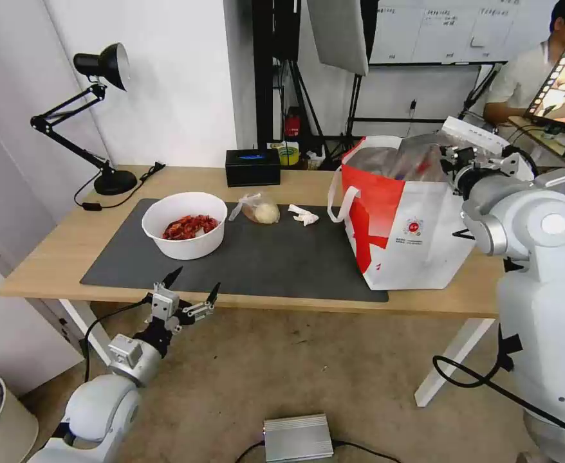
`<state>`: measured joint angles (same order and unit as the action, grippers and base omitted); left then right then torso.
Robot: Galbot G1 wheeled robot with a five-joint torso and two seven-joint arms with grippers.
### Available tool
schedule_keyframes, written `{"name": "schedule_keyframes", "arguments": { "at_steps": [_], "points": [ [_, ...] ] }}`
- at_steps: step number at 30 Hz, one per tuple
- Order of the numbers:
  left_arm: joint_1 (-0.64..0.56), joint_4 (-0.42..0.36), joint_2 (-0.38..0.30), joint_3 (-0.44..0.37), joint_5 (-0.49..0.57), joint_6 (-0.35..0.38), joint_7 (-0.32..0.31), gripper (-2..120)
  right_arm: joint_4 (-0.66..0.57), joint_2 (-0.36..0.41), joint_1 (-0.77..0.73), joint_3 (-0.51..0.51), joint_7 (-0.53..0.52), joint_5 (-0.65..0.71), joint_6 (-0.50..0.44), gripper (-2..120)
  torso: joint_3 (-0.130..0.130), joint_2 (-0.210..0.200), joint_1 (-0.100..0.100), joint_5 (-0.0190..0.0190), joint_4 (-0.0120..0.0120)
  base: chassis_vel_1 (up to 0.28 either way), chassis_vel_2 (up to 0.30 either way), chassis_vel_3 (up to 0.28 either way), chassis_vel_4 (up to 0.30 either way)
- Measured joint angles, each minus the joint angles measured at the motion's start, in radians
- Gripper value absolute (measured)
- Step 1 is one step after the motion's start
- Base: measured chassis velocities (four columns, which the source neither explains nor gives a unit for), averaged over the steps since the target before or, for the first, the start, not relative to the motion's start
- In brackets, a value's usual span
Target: Pick up the trash from the table and place it into the takeout bag.
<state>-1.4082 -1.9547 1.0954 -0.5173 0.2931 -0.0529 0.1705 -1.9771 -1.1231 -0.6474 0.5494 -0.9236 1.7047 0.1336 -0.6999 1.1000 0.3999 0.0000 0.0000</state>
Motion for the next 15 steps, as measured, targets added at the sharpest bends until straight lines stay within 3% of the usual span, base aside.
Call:
{"name": "schedule_keyframes", "arguments": {
  "at_steps": [5, 7, 8, 10, 12, 14, 15],
  "points": [
    [0.002, 0.001, 0.007, 0.0, 0.0, 0.0, 0.0, 100, -0.032, 0.02, -0.054, -0.001, 0.13, -0.058, 0.009, 65, 0.0, 0.0, 0.0, 0.0, 0.0, 0.0, 0.0, 0.0, 0.0],
    [0.005, 0.002, 0.015, 0.001, 0.0, 0.0, 0.001, 100, -0.067, 0.039, -0.113, -0.009, 0.269, -0.13, 0.01, 75, 0.0, 0.0, 0.0, 0.0, -0.0001, 0.0, 0.0, 0.0, 0.0],
    [0.005, 0.002, 0.015, 0.001, 0.0, 0.0, 0.001, 100, -0.067, 0.039, -0.113, -0.009, 0.269, -0.13, 0.01, 75, 0.0, 0.0, 0.0, 0.0, -0.0001, 0.0, 0.0, 0.0, 0.0],
    [0.008, 0.003, 0.018, 0.0, 0.002, -0.001, 0.001, 100, -0.106, 0.057, -0.178, -0.031, 0.404, -0.24, 0.003, 86, 0.0, 0.0, 0.0, 0.0001, 0.0, 0.0, 0.0, 0.0, 0.0],
    [0.008, 0.003, 0.019, 0.0, 0.003, -0.001, 0.001, 100, -0.113, 0.06, -0.188, -0.036, 0.425, -0.257, 0.001, 86, 0.0, 0.0, 0.0, 0.0, -0.0001, 0.0, 0.0, 0.0, 0.0],
    [0.005, 0.003, 0.029, -0.011, 0.004, -0.002, 0.001, 100, -0.162, 0.072, -0.257, -0.071, 0.554, -0.412, -0.007, 92, 0.0, 0.0, 0.0, -0.0001, 0.0, 0.0, 0.0, 0.0, 0.0],
    [0.005, 0.003, 0.029, -0.011, 0.004, -0.002, 0.001, 100, -0.162, 0.072, -0.257, -0.071, 0.554, -0.412, -0.007, 92, 0.0, 0.0, 0.0, -0.0001, 0.0, 0.0, 0.0, 0.0, 0.0]
  ]
}}
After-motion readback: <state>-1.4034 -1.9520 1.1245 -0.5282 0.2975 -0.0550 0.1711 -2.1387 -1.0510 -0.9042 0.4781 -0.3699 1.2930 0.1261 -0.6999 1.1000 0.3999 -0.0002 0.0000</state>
